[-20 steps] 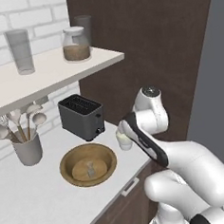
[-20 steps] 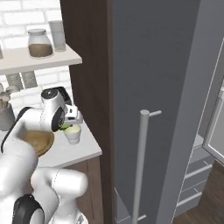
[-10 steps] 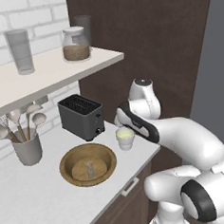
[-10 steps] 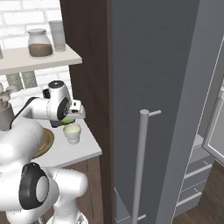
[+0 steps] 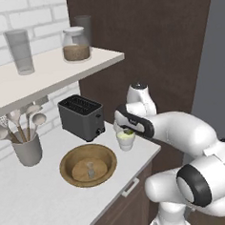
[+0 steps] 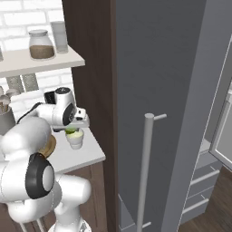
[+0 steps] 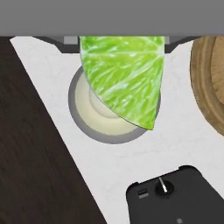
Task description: Grab a lemon wedge from the fridge and one ice cube from the ice bowl, and put them in the glass of lemonade.
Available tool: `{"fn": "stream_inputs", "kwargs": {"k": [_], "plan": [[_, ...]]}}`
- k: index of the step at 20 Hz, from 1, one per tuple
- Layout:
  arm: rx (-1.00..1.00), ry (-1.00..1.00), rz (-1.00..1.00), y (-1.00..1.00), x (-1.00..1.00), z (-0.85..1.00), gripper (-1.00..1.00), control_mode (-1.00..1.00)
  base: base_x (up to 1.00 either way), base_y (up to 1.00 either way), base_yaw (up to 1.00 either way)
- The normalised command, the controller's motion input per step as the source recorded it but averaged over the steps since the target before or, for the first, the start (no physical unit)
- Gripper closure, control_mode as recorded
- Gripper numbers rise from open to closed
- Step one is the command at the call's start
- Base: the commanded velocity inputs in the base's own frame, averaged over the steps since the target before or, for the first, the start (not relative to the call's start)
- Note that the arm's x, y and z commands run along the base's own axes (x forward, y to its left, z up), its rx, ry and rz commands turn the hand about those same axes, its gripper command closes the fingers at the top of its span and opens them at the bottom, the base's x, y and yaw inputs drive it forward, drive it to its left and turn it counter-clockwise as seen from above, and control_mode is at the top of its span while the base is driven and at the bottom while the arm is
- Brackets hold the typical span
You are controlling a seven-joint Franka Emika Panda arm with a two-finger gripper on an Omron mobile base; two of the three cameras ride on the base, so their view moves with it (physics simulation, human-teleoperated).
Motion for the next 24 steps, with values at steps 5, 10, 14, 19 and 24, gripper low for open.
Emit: {"fn": "stream_inputs", "kwargs": {"k": [5,10,14,19,24], "plan": [[0.0,0.04,0.0,0.05,0.23,-0.04,1.0,-1.0,0.0,0.0,0.0],[0.0,0.01,0.0,0.04,0.26,-0.05,1.0,-1.0,0.0,0.0,0.0],[0.0,0.02,0.0,0.0,0.04,-0.19,1.0,-1.0,0.0,0.0,0.0],[0.0,0.0,0.0,0.0,0.08,-0.39,1.0,-1.0,0.0,0.0,0.0],[0.0,0.0,0.0,0.0,0.07,-0.11,1.0,-1.0,0.0,0.0,0.0]]}}
